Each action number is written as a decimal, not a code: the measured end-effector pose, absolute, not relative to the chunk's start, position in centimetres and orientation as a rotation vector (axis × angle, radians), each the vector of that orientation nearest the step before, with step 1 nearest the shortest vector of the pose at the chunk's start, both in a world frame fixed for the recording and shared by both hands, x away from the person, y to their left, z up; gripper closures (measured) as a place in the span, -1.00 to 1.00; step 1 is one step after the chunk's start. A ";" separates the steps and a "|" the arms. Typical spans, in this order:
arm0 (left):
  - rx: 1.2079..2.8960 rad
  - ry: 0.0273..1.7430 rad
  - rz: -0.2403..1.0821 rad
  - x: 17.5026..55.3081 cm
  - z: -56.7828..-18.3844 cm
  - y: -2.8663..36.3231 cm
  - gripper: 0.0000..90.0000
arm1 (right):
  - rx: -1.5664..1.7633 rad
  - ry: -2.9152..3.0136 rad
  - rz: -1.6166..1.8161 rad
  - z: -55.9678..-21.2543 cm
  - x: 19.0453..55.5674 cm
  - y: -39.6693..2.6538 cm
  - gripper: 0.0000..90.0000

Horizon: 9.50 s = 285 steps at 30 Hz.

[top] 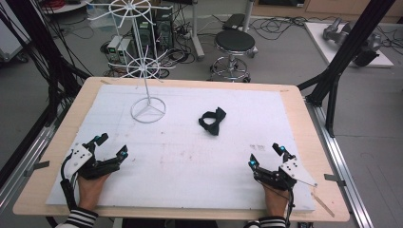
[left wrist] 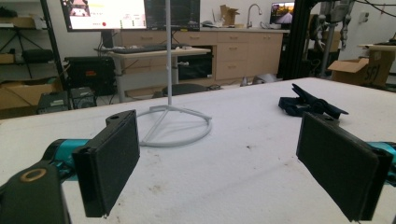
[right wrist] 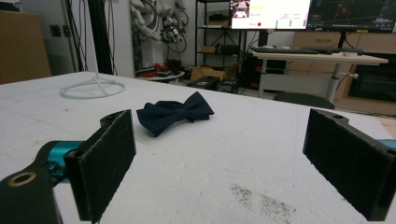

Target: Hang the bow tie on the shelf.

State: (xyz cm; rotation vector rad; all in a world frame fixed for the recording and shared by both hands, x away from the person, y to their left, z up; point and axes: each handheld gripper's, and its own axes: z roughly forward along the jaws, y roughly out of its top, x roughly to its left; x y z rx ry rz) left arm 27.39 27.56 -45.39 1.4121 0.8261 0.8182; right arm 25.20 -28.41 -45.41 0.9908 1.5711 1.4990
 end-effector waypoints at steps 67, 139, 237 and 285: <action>1.423 0.820 0.826 27.4 -45.4 27.4 -0.69 | 0.918 1.970 1.348 -37.1 31.9 -22.9 -0.81; 1.421 0.824 0.811 27.5 -45.4 27.5 -0.69 | 0.861 2.536 1.050 -39.4 44.8 -14.5 -0.68; 1.413 0.828 0.801 27.5 -45.4 27.6 -0.69 | 0.832 2.836 0.445 -41.1 48.0 -9.7 0.88; 1.413 0.829 0.802 27.5 -45.4 27.6 -0.69 | 0.816 2.414 1.508 -36.0 46.4 -11.3 0.85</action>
